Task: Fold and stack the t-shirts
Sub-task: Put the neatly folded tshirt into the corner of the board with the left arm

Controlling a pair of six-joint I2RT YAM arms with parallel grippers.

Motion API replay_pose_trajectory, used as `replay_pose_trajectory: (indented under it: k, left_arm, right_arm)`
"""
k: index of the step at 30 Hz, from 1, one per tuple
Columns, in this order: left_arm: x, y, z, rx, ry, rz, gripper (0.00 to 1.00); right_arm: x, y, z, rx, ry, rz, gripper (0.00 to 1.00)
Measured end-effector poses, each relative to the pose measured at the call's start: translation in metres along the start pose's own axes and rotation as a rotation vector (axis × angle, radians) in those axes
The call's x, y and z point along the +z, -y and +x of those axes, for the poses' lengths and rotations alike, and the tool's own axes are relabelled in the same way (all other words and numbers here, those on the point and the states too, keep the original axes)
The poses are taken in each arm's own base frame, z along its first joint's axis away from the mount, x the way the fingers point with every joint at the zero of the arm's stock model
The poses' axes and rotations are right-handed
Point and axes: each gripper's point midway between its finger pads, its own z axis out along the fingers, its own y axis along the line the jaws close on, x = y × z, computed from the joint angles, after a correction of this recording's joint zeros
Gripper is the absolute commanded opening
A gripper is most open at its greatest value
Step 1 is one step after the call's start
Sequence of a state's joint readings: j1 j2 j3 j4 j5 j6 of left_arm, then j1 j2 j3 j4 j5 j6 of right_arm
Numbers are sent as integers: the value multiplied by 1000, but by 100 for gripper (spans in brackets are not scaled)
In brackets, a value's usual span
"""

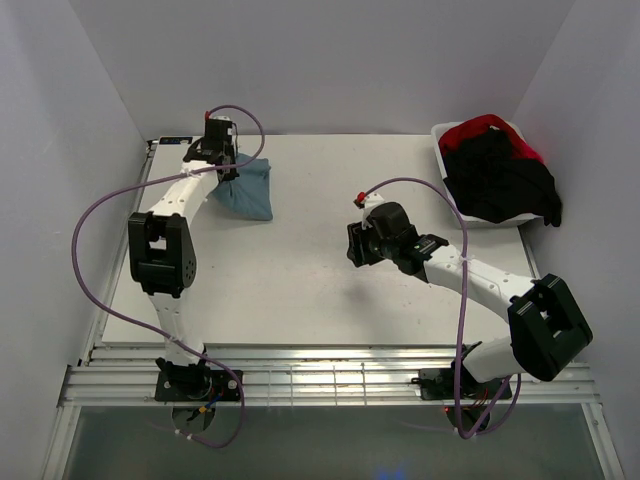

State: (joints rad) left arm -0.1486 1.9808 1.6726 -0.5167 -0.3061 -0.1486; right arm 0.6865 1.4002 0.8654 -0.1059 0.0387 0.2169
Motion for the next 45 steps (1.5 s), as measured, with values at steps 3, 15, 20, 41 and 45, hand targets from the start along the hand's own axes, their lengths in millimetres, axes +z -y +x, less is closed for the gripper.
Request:
replay_pose_trajectory:
  k: [3,15,20,41,45]
  left_arm:
    - [6,-16,-14,8,15,-24,0]
    - [73,-83,11,5,-116,-73,0]
    - [88,-107,10,0,-135,-93,0]
    - [118,-188,42,-33,-238,-245,8]
    - [119,-195,30,-34,-210,-280,64]
  right_arm:
    - [0,-2,-1,-2,3,-13,52]
    - [0,-4,-1,-5,2,-21,52]
    - [2,-3,2,-5,-6,-19,52]
    - [6,-1,8,-14,-31,-14,53]
    - [6,-1,9,-14,-33,-14,55]
